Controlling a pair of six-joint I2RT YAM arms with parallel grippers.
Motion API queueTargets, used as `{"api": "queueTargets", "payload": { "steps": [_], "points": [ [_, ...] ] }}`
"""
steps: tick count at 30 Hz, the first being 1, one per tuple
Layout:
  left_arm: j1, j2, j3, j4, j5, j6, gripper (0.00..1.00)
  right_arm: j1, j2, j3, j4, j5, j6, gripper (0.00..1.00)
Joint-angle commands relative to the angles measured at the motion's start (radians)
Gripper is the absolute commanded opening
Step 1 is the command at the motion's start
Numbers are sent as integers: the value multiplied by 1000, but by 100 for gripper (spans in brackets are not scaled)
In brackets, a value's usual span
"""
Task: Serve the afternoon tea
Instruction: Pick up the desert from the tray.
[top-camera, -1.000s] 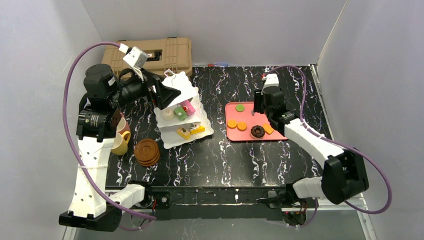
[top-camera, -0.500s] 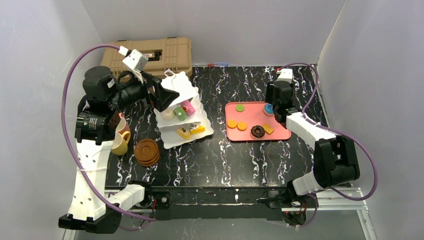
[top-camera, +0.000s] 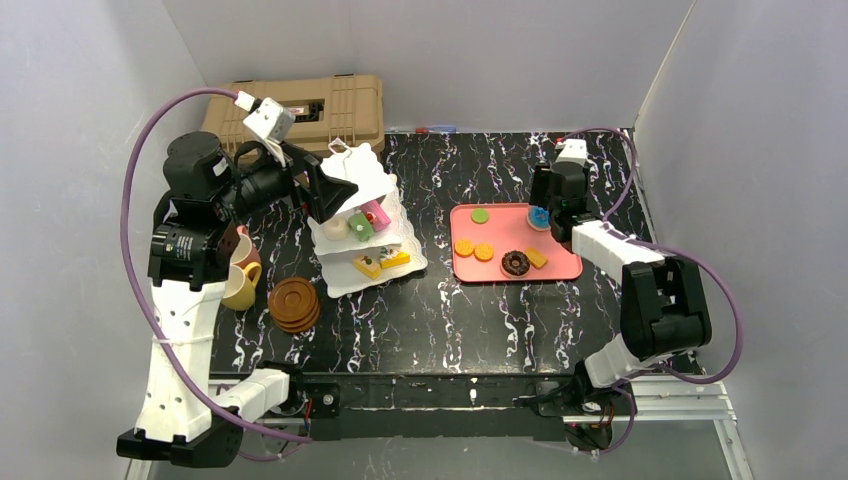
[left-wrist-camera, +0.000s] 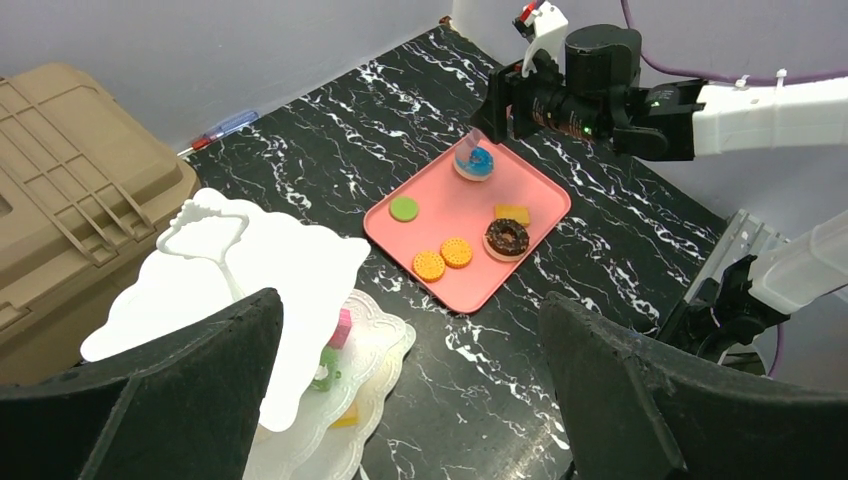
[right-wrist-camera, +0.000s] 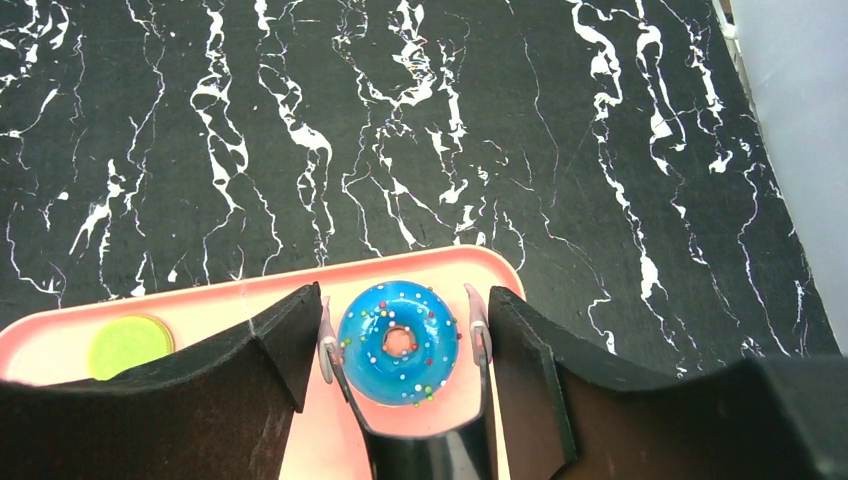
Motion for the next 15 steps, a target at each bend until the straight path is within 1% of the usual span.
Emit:
{"api": "queueTargets", "payload": {
  "steps": [1, 9, 10, 15],
  "points": [
    [5, -9, 37, -5, 2, 9, 98, -16, 9, 28, 82, -14, 15, 69],
    [6, -2, 53, -26, -4, 9, 98, -25, 61, 25, 100, -43, 18, 69],
    [5, 0, 57, -31, -7, 34, 98, -25, 67, 25, 99, -43, 18, 69],
    [5, 9, 75, -63, -31, 65, 98, -25, 91, 13, 98, -42, 18, 69]
  ]
}}
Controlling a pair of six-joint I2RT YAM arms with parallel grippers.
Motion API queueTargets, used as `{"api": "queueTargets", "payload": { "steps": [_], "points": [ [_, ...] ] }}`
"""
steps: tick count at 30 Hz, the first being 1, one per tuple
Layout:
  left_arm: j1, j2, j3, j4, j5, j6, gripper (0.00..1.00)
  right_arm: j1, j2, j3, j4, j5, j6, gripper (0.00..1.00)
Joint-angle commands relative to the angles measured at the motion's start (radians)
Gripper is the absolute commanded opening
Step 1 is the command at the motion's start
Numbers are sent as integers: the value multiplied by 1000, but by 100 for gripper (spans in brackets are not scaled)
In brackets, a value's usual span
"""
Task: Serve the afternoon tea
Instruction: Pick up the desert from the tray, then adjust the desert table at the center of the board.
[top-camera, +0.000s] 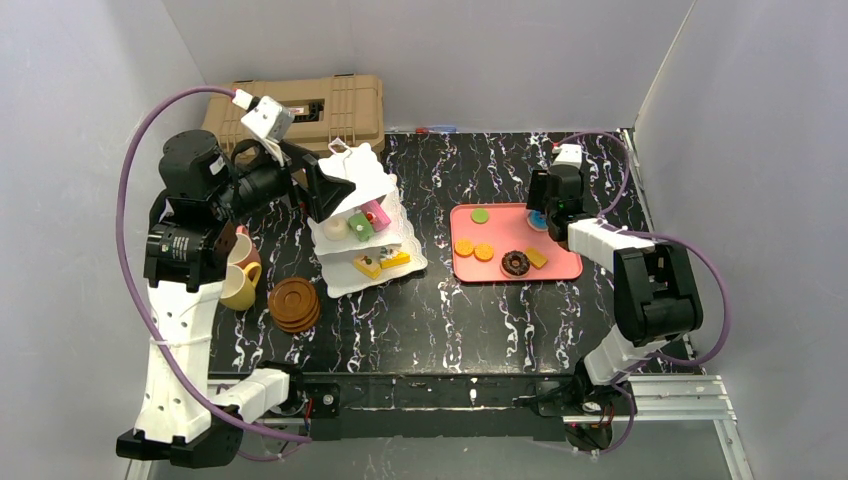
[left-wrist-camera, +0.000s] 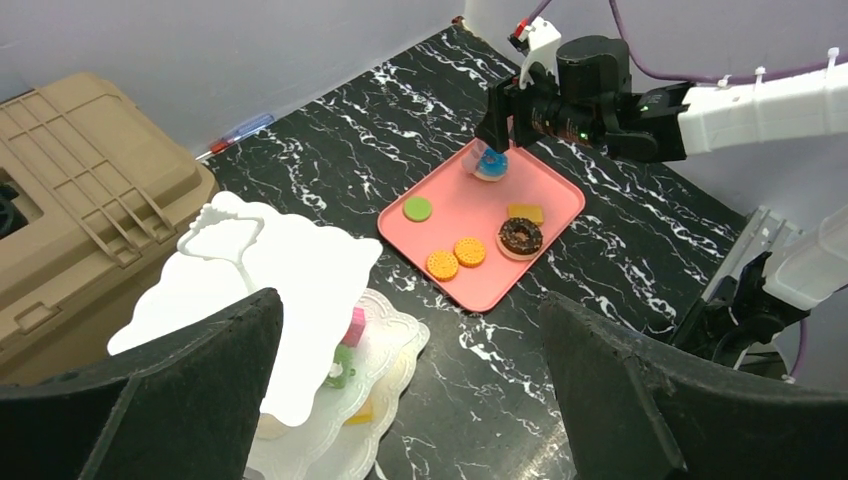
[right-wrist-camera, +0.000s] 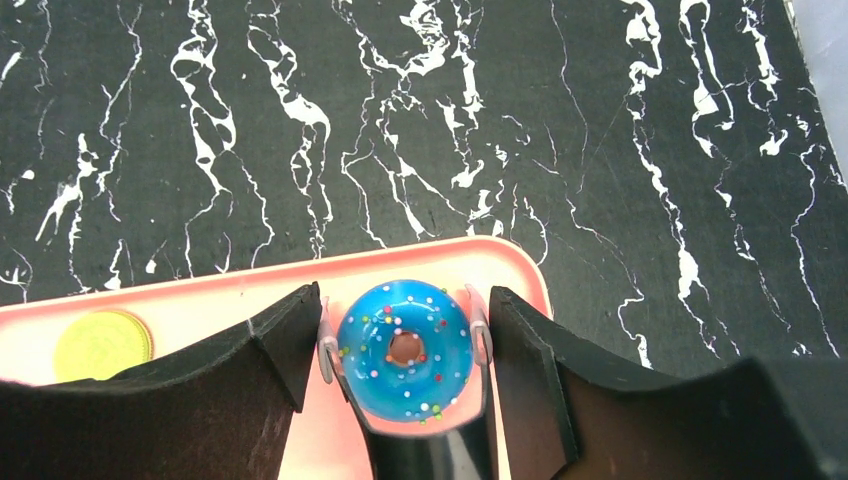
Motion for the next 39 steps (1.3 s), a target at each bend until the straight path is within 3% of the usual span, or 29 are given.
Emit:
{"api": "queueTargets", "payload": {
  "steps": [1, 7, 14, 18, 24, 29, 39],
  "points": [
    [5, 4, 39, -41, -25, 42, 98, -5, 11, 10, 55, 1, 3, 69],
    [5, 38, 50, -66, -69, 130, 98, -5, 15, -4, 49, 18, -21, 65],
    [7, 176, 104, -129, -78, 337, 98, -5, -37, 6, 29, -28, -8, 43],
    [35, 277, 176, -132, -86, 415, 98, -3, -93, -4, 18, -69, 12, 37],
    [179, 448, 393, -216, 98, 517, 98, 2, -170, -14, -22, -118, 24, 34],
    [248, 618, 620, -491, 322, 692, 98, 13, -216, -10, -57, -145, 43, 34],
    [246, 768, 705, -560, 550, 733, 93, 34, -280, 54, -113, -209, 48, 34]
  ]
}}
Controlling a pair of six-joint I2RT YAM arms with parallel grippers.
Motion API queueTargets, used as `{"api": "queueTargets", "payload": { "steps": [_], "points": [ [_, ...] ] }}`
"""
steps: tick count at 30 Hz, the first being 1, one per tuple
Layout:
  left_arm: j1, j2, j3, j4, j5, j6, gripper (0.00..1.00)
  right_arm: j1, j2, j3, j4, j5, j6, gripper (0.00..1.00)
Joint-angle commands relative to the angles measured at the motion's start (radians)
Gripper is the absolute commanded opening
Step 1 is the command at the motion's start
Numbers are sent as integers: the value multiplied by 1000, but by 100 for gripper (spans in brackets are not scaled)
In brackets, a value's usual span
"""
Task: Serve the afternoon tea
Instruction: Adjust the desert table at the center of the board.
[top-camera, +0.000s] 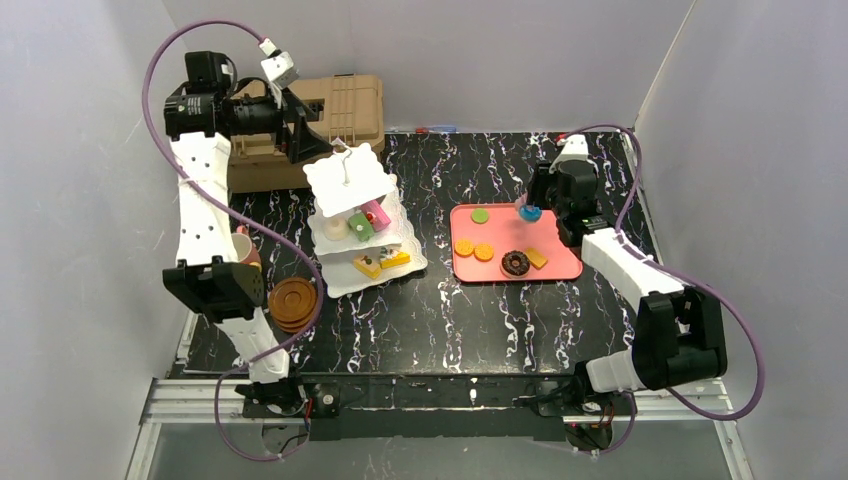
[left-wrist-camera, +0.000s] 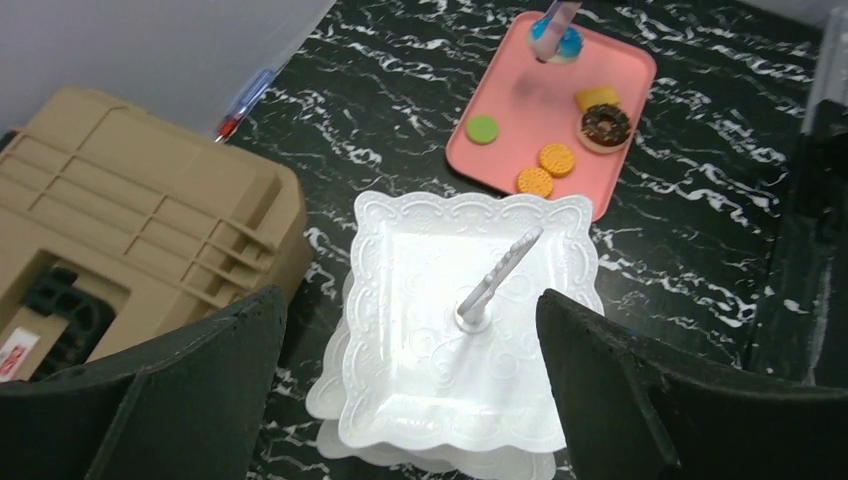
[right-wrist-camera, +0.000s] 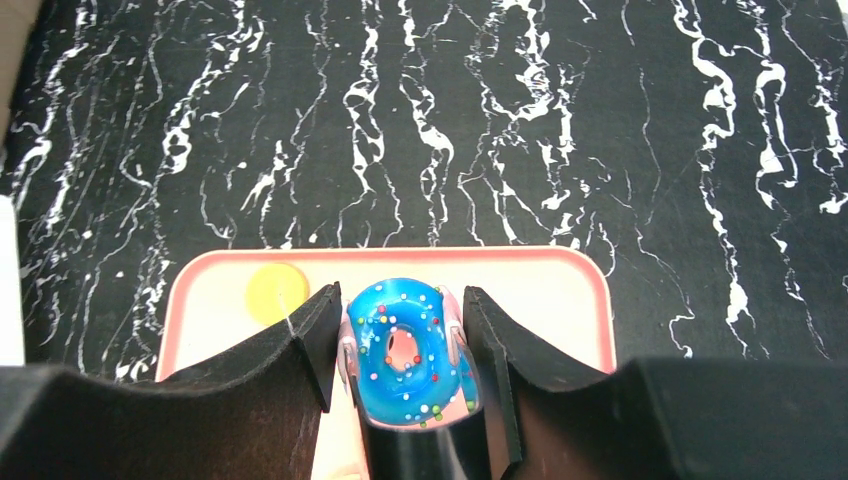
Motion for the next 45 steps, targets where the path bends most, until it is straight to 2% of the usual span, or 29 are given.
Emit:
{"api": "queueTargets", "payload": {
  "steps": [1, 5, 8, 13, 17, 20, 23, 29, 32, 38, 45],
  "points": [
    [-8, 39, 61, -69, 193, 15, 93, 12, -59, 71, 0, -46, 14, 34],
    [-33, 50, 48, -69, 228, -5, 88, 18, -78, 80, -9, -68, 21, 33],
    [-55, 27, -16, -71, 223, 7, 79, 19, -89, 83, -10, -78, 32, 33],
    [-81, -18, -112, -73, 214, 44, 51, 22, -94, 84, -14, -90, 38, 33],
    [-88, -25, -121, -74, 194, 60, 15, 22, -102, 91, -14, -98, 46, 32],
    [-88, -33, -127, -37, 191, 34, 8, 25, -108, 96, -15, -105, 47, 32],
    [-93, -73, -185, 79, 187, -66, 1, 27, -110, 98, -20, -111, 50, 31],
    [-158, -282, -498, 553, 78, -315, 0, 33, -119, 93, -20, -118, 55, 30],
    [-198, -362, -598, 713, 11, -401, 0, 38, -121, 95, -19, -118, 58, 29],
    [-262, -440, -672, 882, -186, -514, 0, 48, -124, 99, -26, -126, 61, 29],
    [-320, -529, -768, 934, -391, -524, 0, 57, -122, 104, -25, -145, 75, 28]
  ]
}}
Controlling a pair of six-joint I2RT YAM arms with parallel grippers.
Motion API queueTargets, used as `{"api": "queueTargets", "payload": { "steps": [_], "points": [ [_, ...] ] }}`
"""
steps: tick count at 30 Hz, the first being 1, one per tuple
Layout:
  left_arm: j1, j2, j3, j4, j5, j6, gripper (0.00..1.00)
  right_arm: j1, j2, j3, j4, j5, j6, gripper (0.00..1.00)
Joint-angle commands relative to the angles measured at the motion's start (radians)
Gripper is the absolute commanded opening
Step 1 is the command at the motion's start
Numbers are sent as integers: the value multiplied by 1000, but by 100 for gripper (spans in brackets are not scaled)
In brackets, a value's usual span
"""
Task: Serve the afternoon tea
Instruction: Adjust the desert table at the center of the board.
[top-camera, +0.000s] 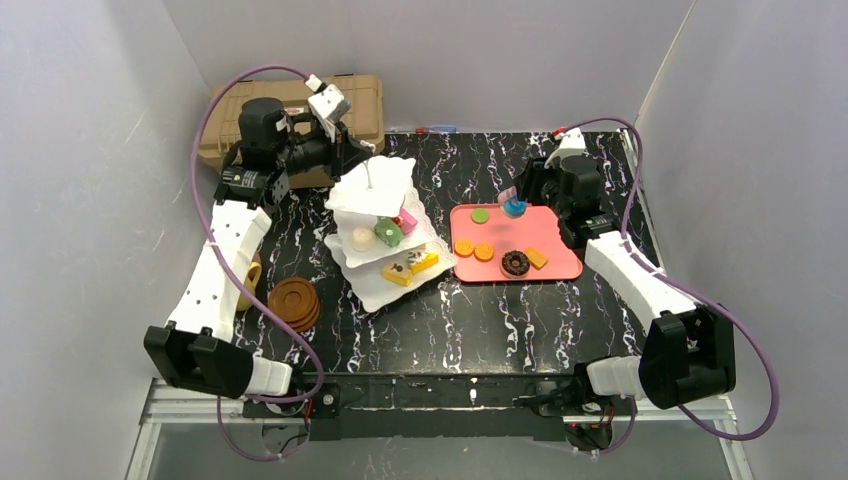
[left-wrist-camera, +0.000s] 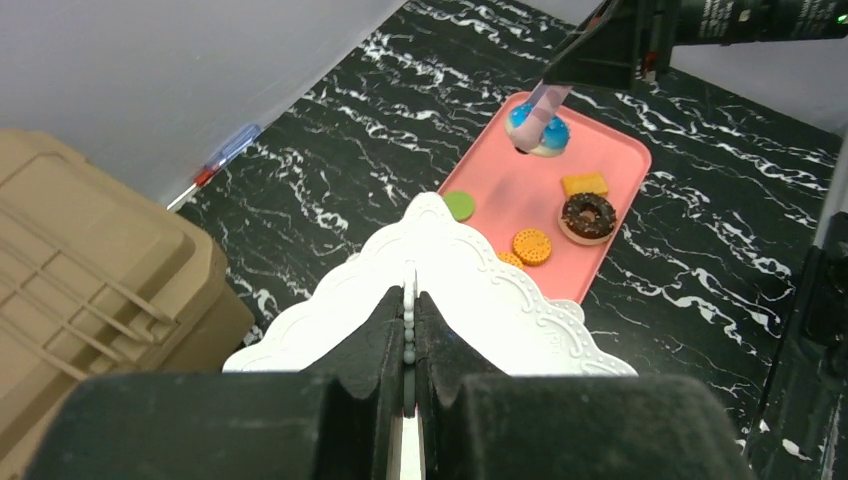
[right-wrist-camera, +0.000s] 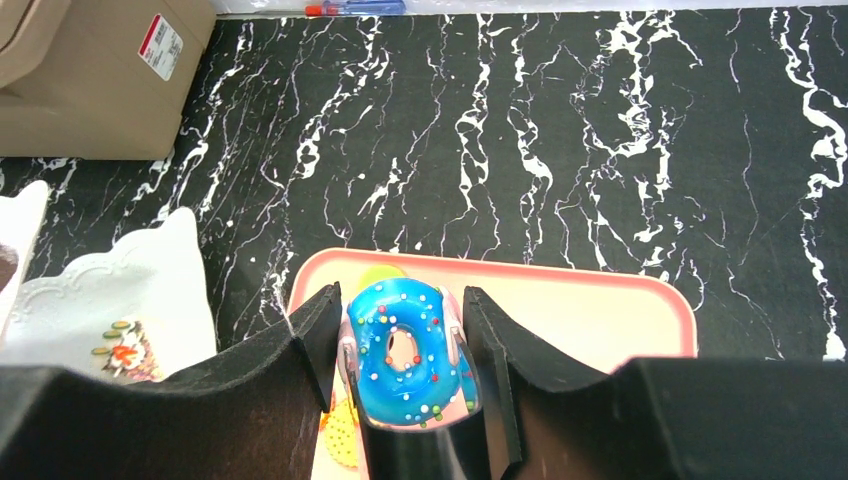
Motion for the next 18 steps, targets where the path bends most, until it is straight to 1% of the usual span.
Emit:
{"api": "queueTargets", "payload": {
  "steps": [1, 3, 6, 10, 13, 15, 18],
  "points": [
    [-46, -133, -60, 160, -172, -15, 0, 9, -31, 60, 40, -24, 22, 28],
    [-79, -171, -96, 167, -247, 5, 0, 11, -27, 62, 44, -29, 29, 28],
    [-145, -222, -156, 182, -406, 23, 0, 16, -24, 64, 49, -34, 36, 28],
    [-237, -296, -239, 242, -606, -18, 0, 26, -20, 64, 56, -34, 44, 28],
    [-309, -306, -253, 250, -766, -63, 0, 43, -18, 63, 58, -31, 46, 28],
    [-330, -302, -256, 254, -859, -90, 0, 55, -18, 63, 57, -27, 46, 28],
    [-337, -292, -260, 260, -933, -126, 0, 82, -22, 62, 54, -17, 46, 28]
  ]
}}
